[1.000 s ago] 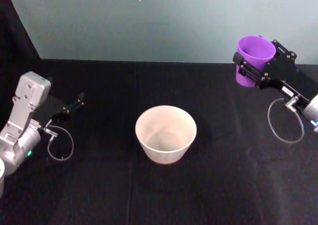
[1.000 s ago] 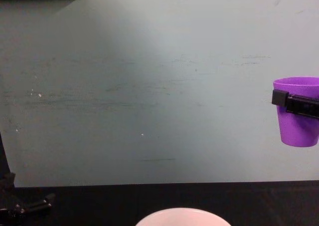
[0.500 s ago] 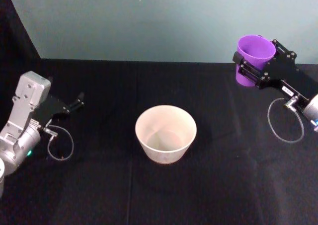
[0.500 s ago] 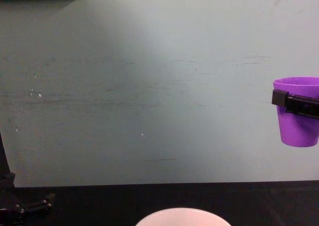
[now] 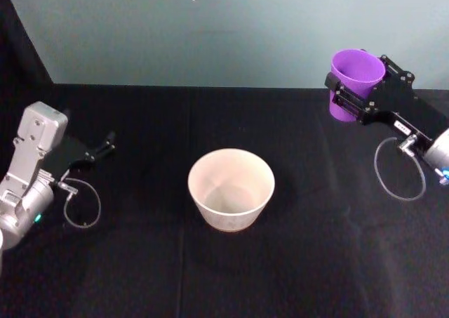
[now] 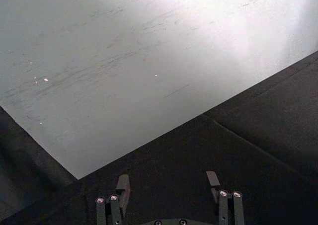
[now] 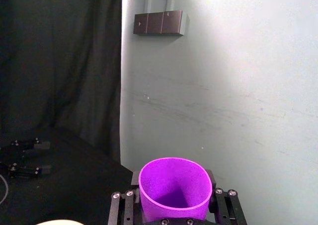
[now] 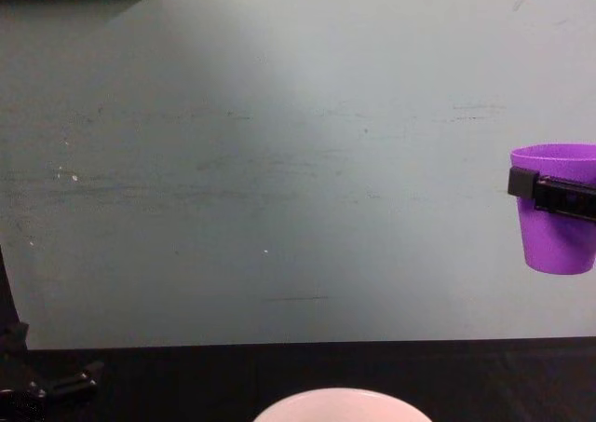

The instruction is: Pick up the cup and pour the mung beans from the cup into the bowl.

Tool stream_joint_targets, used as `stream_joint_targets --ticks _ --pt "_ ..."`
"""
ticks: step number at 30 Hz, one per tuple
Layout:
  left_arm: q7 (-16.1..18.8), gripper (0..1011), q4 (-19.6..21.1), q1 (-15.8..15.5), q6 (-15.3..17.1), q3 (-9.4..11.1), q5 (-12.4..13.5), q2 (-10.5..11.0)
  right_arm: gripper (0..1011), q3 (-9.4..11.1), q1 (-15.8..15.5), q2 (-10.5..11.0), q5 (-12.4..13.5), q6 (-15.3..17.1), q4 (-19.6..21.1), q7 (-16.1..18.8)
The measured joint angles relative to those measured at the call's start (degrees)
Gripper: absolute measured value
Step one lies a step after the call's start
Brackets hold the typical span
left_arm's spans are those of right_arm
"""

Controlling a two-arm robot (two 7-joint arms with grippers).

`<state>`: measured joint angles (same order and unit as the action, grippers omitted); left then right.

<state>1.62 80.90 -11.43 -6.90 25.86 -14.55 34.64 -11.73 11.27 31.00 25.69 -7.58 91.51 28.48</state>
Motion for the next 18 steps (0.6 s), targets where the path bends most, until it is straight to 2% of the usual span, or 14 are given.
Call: stream_joint_targets --ticks 18 --pt "0.00 1000 0.00 0.00 0.00 0.00 0.00 0.00 736 0.00 0.00 0.00 0.00 0.00 0.00 0.00"
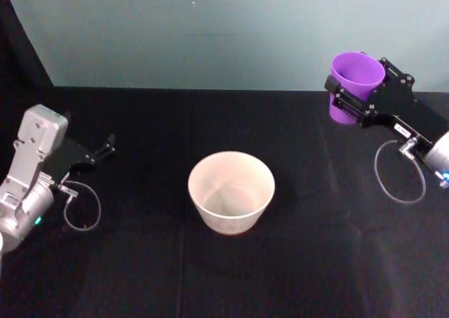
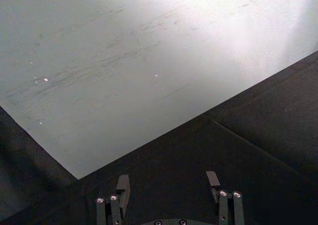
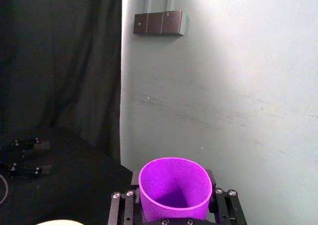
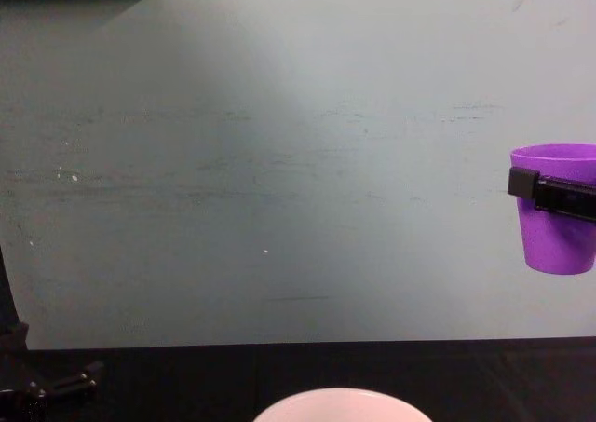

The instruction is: Pick up the cup and pour the mung beans from the cup into the bowl.

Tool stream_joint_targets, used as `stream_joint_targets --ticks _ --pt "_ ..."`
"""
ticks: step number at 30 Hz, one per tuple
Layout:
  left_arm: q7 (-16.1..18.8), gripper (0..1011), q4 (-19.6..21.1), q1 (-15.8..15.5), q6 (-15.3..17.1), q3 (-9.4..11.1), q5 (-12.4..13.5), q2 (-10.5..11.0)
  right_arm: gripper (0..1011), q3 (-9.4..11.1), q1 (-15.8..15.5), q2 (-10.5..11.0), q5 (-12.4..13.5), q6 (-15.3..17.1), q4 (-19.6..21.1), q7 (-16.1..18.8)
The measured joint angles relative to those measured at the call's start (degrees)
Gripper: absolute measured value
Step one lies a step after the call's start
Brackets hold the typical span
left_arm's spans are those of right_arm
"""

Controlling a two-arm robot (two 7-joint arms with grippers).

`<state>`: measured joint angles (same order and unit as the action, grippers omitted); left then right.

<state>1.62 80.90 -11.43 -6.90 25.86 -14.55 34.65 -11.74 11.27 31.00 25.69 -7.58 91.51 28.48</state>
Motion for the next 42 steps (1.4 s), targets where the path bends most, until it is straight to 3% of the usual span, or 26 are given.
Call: stream_joint_targets --ticks 42 --pt "0.00 1000 0.00 0.00 0.00 0.00 0.00 -0.01 736 0.00 0.00 0.00 0.00 0.00 0.00 0.00"
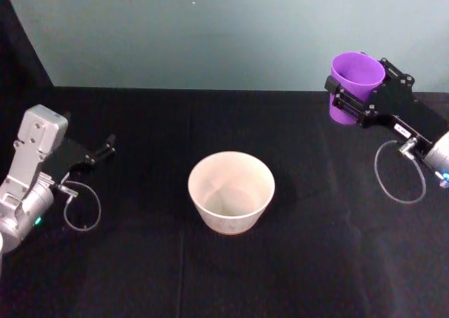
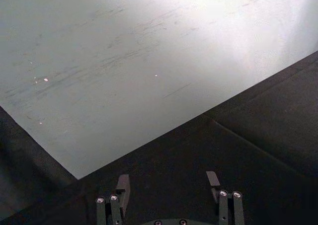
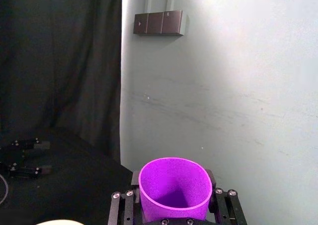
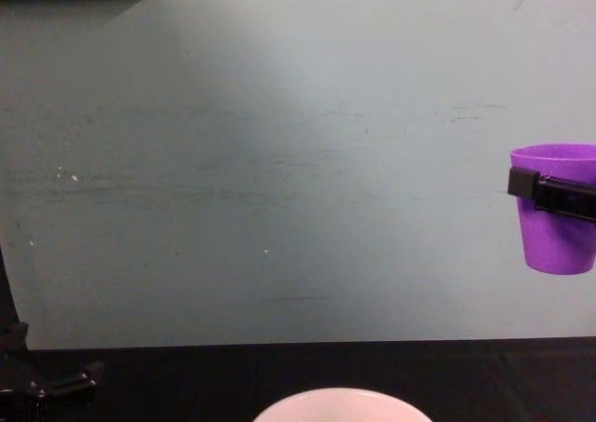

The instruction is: Pick up the cup and pour the mung beans from the cup into the bowl.

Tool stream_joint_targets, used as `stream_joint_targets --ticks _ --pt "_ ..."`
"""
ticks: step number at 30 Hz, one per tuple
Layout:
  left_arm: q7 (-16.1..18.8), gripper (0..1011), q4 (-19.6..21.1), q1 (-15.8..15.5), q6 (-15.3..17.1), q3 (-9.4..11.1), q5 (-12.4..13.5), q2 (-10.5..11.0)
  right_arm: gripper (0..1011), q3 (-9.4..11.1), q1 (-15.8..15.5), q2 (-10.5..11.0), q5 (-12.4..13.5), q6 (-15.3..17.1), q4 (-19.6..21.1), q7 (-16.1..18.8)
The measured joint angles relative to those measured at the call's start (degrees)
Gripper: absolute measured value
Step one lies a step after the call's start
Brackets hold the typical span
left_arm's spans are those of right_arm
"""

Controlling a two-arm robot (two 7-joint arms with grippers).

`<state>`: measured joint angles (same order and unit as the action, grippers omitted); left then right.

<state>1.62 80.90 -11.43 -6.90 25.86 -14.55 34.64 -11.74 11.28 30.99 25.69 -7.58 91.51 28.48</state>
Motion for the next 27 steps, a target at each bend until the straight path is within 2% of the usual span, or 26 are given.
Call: stream_joint_targets --ticks 27 --pt "0.00 1000 0.00 0.00 0.00 0.00 0.00 0.00 736 0.00 0.00 0.00 0.00 0.00 0.00 0.00"
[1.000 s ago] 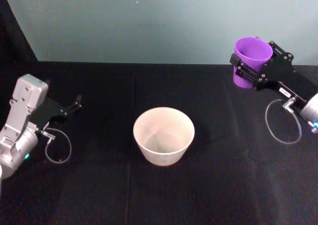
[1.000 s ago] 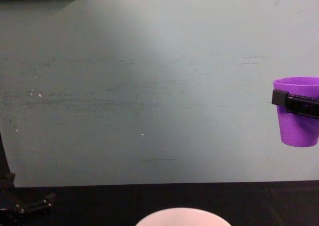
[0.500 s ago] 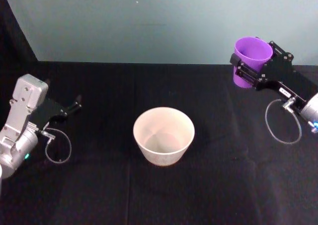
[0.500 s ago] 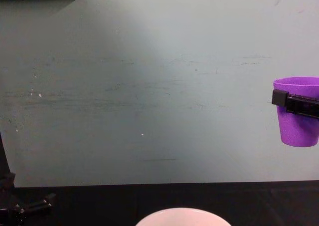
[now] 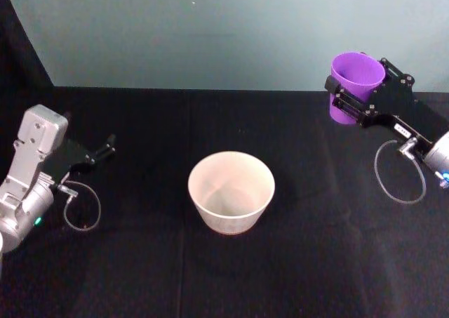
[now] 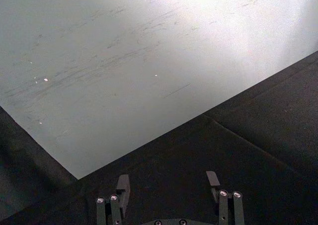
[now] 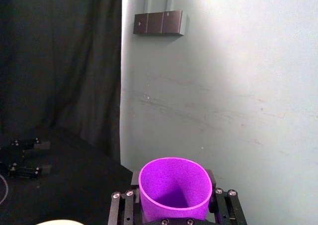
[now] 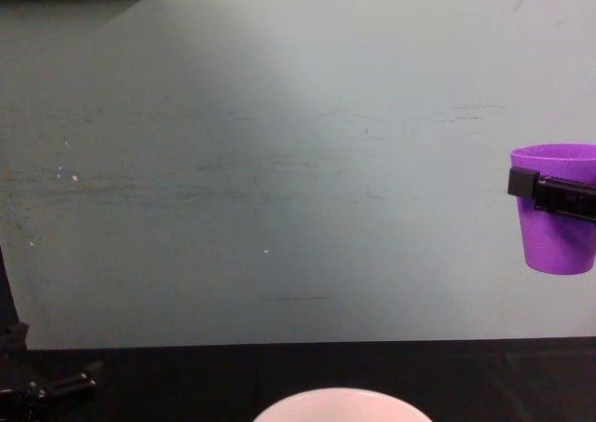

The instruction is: Pick up the cup and pour the mung beans from the cup into the bowl.

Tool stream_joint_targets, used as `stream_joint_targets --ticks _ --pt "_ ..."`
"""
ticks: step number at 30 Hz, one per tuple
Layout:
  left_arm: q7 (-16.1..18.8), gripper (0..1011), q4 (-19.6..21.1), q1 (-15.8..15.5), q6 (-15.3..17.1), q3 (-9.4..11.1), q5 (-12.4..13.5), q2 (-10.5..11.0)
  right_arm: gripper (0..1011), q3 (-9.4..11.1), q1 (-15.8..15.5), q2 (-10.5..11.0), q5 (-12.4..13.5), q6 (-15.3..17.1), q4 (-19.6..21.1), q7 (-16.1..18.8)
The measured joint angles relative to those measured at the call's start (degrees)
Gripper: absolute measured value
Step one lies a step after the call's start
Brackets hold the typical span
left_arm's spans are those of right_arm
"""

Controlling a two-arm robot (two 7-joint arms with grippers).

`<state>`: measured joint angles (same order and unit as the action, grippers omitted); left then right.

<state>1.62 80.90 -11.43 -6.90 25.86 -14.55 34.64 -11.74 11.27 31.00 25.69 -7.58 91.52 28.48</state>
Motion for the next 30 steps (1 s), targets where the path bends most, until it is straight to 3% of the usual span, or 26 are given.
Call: stream_joint_targets --ticks 30 --pt "0.00 1000 0.00 0.00 0.00 0.00 0.00 0.00 735 0.00 0.00 0.00 0.00 0.00 0.00 0.00"
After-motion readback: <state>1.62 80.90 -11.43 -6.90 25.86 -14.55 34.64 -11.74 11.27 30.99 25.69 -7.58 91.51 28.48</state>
